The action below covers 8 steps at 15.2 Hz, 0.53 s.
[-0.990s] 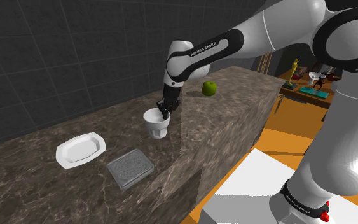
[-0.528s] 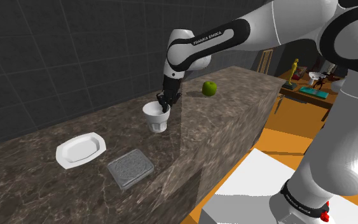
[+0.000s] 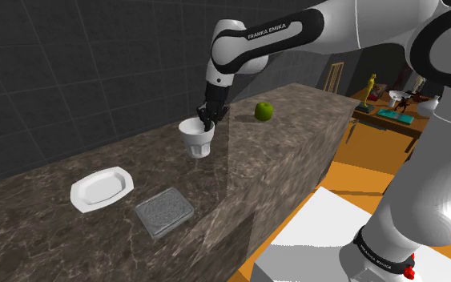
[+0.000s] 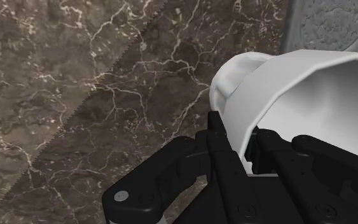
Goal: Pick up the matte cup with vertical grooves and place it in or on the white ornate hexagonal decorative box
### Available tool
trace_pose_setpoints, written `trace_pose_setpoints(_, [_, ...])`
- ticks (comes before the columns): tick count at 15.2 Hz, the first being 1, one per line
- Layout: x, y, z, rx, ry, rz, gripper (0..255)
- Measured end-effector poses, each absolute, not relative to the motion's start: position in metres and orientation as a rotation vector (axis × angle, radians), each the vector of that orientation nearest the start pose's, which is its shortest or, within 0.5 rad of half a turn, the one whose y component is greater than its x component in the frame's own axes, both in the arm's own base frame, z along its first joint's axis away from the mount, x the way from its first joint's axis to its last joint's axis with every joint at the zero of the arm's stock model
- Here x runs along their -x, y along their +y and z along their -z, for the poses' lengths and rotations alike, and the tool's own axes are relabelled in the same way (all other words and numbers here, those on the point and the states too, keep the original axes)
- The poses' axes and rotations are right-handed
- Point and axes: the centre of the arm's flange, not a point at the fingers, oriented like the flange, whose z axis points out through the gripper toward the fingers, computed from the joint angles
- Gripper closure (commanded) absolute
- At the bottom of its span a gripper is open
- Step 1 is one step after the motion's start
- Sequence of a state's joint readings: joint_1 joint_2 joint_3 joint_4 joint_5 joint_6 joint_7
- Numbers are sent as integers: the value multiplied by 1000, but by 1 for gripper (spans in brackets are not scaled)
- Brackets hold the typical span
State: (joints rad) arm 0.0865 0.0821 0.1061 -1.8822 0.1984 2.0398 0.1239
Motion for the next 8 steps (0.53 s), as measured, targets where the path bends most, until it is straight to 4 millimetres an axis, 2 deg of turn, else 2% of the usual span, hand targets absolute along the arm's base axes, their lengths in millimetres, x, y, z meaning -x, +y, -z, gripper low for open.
trace_pose_setpoints(8, [-578,123,-513,2942,22,66,255])
